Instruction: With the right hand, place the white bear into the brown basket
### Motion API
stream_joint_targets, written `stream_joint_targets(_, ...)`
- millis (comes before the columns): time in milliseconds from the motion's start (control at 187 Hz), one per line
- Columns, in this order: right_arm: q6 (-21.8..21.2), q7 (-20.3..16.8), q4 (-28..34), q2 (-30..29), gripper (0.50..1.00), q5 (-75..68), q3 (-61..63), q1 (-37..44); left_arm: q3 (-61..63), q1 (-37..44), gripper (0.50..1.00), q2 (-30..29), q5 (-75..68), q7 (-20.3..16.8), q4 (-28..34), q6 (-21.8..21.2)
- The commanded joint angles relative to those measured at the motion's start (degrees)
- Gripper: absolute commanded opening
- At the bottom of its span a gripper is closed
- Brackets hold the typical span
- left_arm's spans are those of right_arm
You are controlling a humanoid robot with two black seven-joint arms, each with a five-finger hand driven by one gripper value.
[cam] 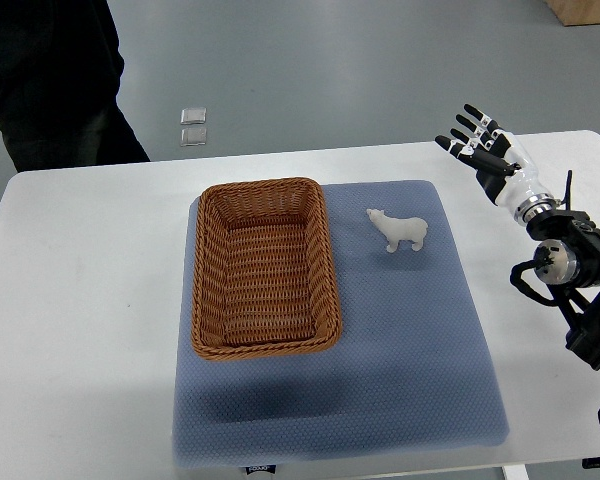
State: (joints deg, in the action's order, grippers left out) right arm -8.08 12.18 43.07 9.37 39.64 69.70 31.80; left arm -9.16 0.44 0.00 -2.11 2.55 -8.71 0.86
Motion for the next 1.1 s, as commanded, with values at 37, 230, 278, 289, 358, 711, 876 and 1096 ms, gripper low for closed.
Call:
stream_joint_targets(37, -0.1, 0.4, 0.0, 0.0, 0.926, 0.0, 0.0, -0.2, -0.1, 0.0, 1.0, 0.0, 0.0, 0.0, 0.0, 0.0)
stream_joint_targets(230, -0.3, 0.4, 0.0, 0.0, 0.926, 0.0, 0.0, -0.1, -0.1, 0.0, 1.0, 0.0, 0.1, 0.0, 0.0, 0.0)
stream_joint_targets(278, -0.3, 0.3, 0.0, 0.0, 0.926, 0.0, 0.0, -0.1, 0.0, 0.0, 1.0, 0.0, 0.1, 0.0, 0.0, 0.0)
stream_joint_targets(289, -0.3, 0.3, 0.0, 0.0, 0.926, 0.0, 0.0, -0.1, -0.1, 0.0, 1.0, 0.0, 0.1, 0.0, 0.0, 0.0)
stream_joint_targets(358, -0.3, 0.3, 0.1, -0.1, 0.926, 0.0, 0.0, -0.1, -0.1, 0.0, 1.0, 0.0, 0.1, 0.1, 0.0, -0.1)
stream_joint_targets(711, -2.1, 0.4, 0.2, -0.1, 0.926, 0.0, -0.1, -0.2, -0.1, 0.0, 1.0, 0.0, 0.1, 0.0, 0.0, 0.0)
stream_joint_targets(876, -2.2, 0.9, 0.2, -0.1, 0.926, 0.0, -0.4, -0.2, -0.1, 0.0, 1.0, 0.0, 0.1, 0.0, 0.0, 0.0)
stream_joint_targets(1096, -2.6, 1.2, 0.2, -0.1, 0.926, 0.0, -0.5, -0.2, -0.1, 0.0, 1.0, 0.0, 0.1, 0.0, 0.0, 0.0)
